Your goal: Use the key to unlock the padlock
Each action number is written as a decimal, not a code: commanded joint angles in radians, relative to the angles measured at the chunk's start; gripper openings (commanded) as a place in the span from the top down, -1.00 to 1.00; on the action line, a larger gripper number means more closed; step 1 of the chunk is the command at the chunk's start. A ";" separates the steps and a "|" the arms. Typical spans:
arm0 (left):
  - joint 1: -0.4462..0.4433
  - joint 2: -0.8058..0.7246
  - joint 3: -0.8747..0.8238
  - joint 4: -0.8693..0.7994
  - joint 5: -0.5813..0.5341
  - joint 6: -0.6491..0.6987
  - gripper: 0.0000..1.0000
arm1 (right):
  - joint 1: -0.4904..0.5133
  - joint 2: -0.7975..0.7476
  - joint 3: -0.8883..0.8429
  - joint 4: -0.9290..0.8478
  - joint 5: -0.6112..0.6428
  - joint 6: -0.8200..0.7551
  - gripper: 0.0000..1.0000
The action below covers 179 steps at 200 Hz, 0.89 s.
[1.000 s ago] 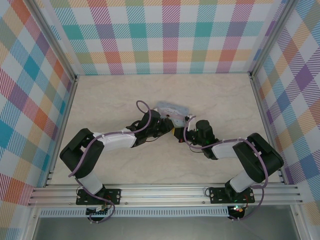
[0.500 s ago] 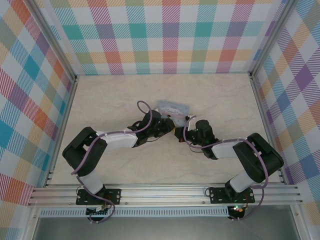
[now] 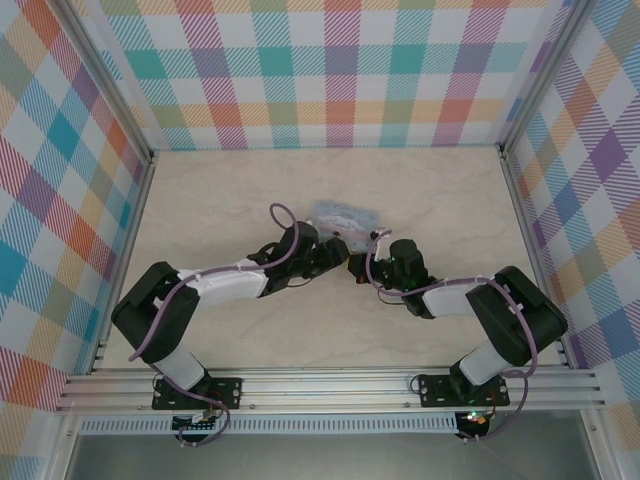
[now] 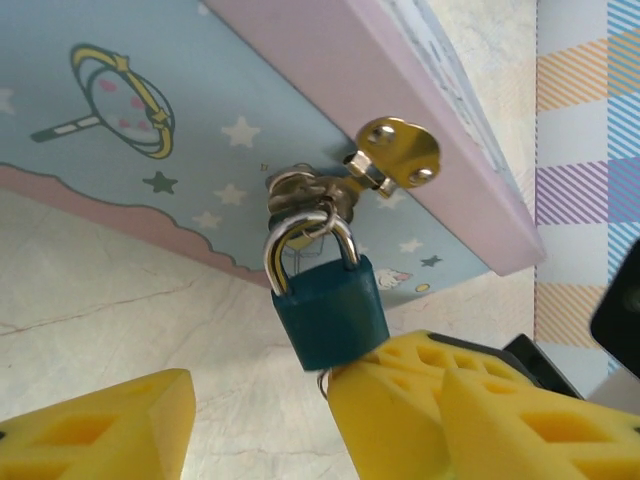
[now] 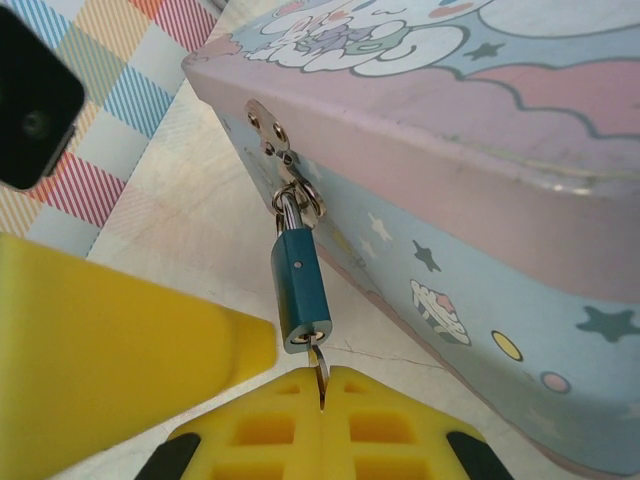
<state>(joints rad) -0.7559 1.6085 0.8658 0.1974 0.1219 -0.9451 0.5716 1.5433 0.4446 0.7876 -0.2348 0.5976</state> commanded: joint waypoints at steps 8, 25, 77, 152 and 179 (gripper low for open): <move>0.021 -0.093 -0.038 -0.053 -0.015 0.022 -0.44 | 0.002 -0.022 0.000 0.027 0.001 0.051 1.00; 0.039 -0.151 -0.059 -0.078 -0.034 0.031 -0.48 | 0.004 -0.024 -0.001 0.018 -0.004 0.064 1.00; 0.097 -0.316 -0.190 -0.046 -0.034 -0.013 -0.42 | 0.006 -0.026 0.013 0.008 -0.020 0.122 1.00; 0.104 -0.227 -0.286 0.297 0.077 -0.180 -0.26 | 0.059 -0.029 0.069 -0.054 -0.011 0.249 1.00; 0.099 -0.169 -0.292 0.376 0.099 -0.228 -0.19 | 0.068 -0.022 0.066 -0.048 0.002 0.302 1.00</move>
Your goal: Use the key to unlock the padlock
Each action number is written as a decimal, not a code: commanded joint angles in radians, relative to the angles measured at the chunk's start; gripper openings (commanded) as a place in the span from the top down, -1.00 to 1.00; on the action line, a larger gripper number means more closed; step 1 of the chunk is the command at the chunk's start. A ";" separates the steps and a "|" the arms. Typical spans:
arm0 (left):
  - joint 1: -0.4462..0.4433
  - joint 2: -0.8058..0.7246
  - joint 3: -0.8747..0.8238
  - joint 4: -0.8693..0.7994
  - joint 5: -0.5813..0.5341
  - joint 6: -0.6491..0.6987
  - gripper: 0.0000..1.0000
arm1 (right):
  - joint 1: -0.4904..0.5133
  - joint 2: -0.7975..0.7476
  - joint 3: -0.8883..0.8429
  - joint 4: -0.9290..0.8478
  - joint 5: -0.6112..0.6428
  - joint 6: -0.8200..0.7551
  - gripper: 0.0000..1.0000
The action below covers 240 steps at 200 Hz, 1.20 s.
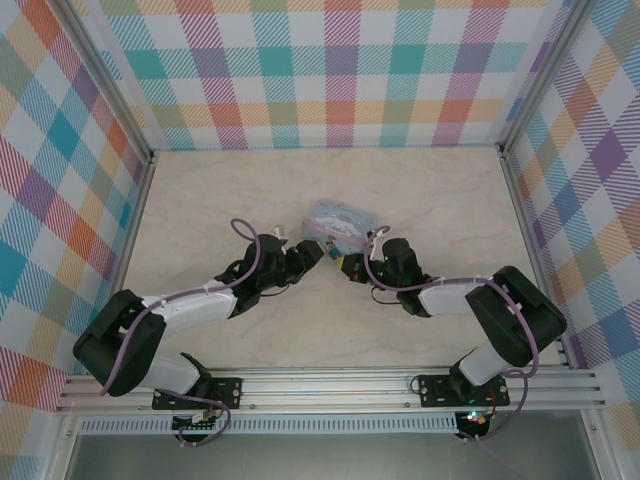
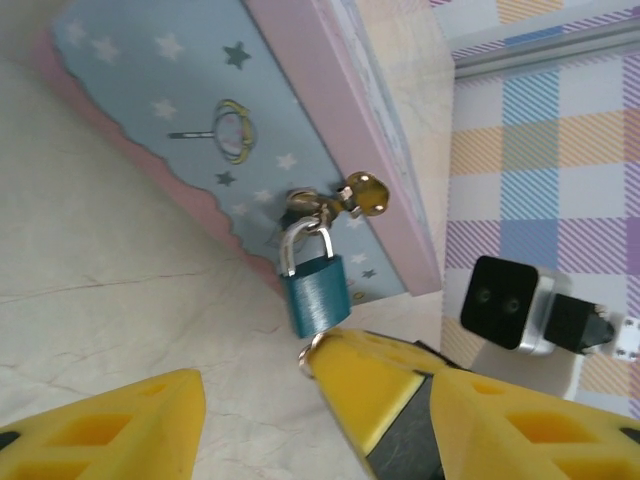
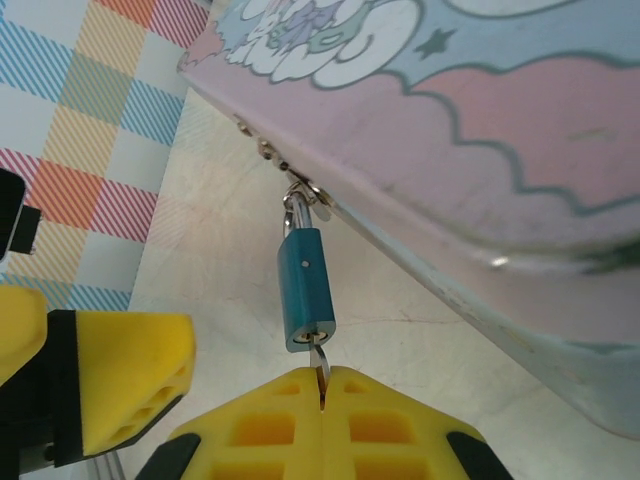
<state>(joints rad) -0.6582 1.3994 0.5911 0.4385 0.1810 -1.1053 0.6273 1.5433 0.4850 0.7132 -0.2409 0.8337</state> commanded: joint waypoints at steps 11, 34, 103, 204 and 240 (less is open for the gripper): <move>0.000 0.065 -0.017 0.156 0.043 -0.084 -0.16 | 0.014 -0.021 0.027 0.025 0.009 0.085 1.00; -0.003 0.117 -0.008 0.210 0.057 -0.115 -0.10 | 0.020 -0.028 0.041 -0.003 0.015 0.097 1.00; -0.020 0.232 0.029 0.287 0.068 -0.158 0.05 | 0.022 -0.028 0.050 -0.016 0.008 0.127 1.00; -0.041 0.321 0.062 0.351 0.054 -0.191 0.38 | 0.022 -0.034 0.053 -0.031 -0.008 0.171 1.00; -0.041 0.315 0.061 0.341 0.044 -0.188 0.65 | 0.022 -0.034 0.048 -0.025 -0.012 0.196 1.00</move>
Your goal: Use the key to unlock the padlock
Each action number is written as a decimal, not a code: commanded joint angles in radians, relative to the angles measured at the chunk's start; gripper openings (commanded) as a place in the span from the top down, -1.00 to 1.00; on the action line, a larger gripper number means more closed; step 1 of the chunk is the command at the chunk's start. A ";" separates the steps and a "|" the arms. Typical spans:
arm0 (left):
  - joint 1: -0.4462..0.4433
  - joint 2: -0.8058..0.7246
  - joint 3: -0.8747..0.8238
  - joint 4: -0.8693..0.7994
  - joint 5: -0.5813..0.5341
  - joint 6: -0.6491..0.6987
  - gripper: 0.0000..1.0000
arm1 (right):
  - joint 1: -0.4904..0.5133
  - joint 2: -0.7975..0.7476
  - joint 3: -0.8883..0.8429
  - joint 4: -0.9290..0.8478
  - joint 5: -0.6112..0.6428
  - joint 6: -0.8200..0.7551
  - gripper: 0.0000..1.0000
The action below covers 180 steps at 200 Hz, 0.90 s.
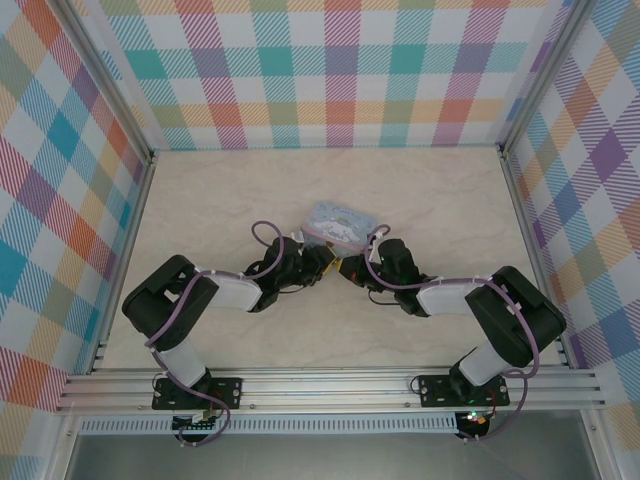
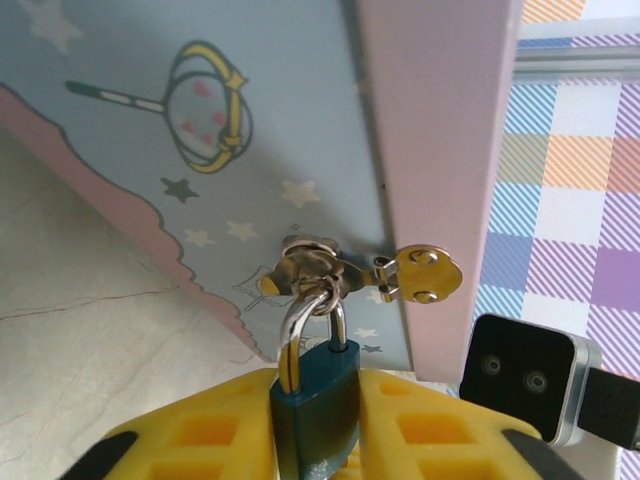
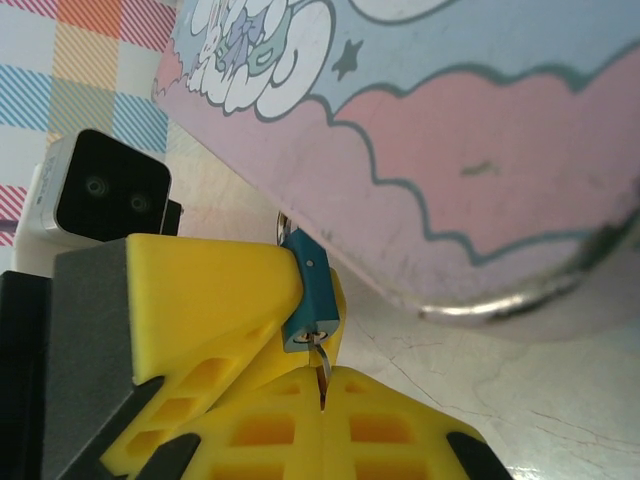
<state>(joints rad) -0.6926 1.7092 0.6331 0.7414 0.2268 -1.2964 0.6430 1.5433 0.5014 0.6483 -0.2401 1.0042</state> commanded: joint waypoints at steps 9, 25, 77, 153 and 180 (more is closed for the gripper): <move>-0.008 0.002 0.019 0.032 -0.004 0.005 0.73 | 0.006 -0.036 0.029 0.043 -0.013 0.031 1.00; -0.008 -0.004 0.017 0.023 -0.007 0.010 0.82 | 0.006 -0.042 0.024 0.044 -0.009 0.035 1.00; -0.010 -0.028 0.019 -0.008 -0.021 0.022 1.00 | 0.001 -0.097 -0.001 -0.040 0.024 0.003 0.55; -0.010 -0.036 0.031 -0.031 -0.017 0.028 1.00 | -0.032 -0.366 -0.033 -0.400 0.169 -0.285 -0.19; -0.010 -0.040 0.035 -0.042 -0.012 0.037 1.00 | -0.032 -0.506 -0.021 -0.485 0.268 -0.474 -0.54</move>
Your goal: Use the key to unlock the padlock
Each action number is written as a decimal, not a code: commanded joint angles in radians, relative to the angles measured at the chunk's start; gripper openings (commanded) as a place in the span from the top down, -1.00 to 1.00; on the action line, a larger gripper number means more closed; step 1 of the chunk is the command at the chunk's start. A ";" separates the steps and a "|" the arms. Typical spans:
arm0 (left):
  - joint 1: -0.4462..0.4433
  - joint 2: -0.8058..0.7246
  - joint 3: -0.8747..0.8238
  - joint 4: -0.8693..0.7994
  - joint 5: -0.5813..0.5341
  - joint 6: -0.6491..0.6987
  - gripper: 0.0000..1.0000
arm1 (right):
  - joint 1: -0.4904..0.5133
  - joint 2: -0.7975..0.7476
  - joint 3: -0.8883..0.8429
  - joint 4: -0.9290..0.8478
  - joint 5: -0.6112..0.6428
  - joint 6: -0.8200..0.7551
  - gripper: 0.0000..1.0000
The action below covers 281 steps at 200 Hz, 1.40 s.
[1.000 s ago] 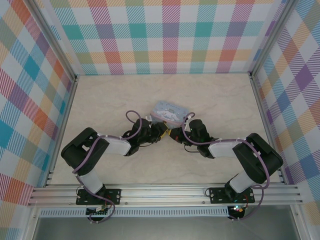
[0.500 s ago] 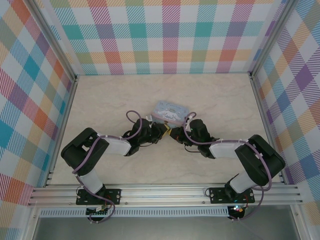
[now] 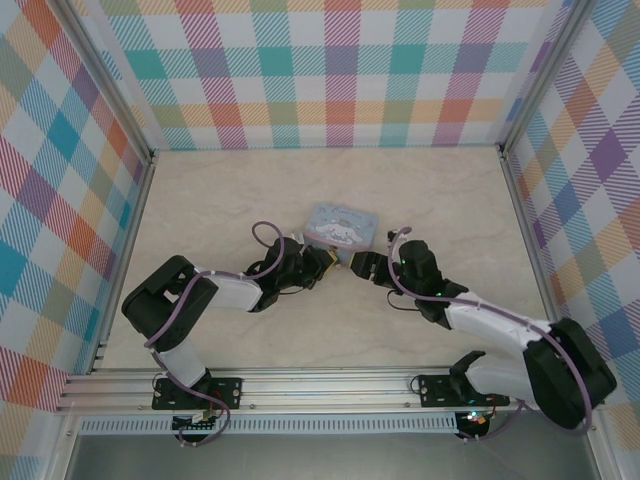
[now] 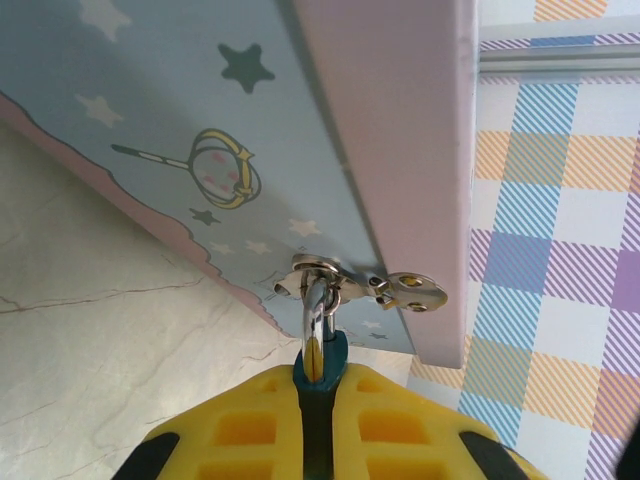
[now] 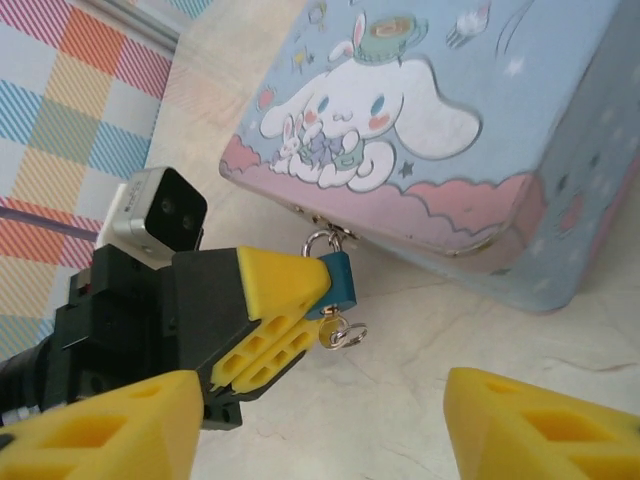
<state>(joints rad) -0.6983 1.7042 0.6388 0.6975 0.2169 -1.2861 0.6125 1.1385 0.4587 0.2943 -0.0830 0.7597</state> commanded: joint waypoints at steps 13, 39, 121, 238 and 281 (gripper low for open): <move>-0.004 -0.038 0.032 -0.010 0.000 0.031 1.00 | -0.003 -0.164 0.020 -0.134 0.140 -0.313 -0.78; -0.004 -0.044 0.039 -0.032 0.002 0.037 1.00 | -0.003 -0.260 0.011 -0.102 0.174 -0.465 -0.99; -0.004 -0.076 0.051 -0.098 -0.005 0.069 1.00 | -0.004 -0.284 0.015 -0.085 0.144 -0.791 -0.99; -0.004 -0.091 0.081 -0.158 -0.007 0.061 1.00 | 0.136 -0.214 0.055 -0.130 0.267 -1.191 -0.99; -0.004 -0.102 0.093 -0.197 -0.014 0.062 1.00 | 0.307 -0.168 -0.026 0.032 0.453 -1.372 -0.99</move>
<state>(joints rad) -0.6983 1.6451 0.6941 0.5056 0.2157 -1.2369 0.8494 0.9409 0.4717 0.2100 0.2371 -0.4549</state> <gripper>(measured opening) 0.090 0.997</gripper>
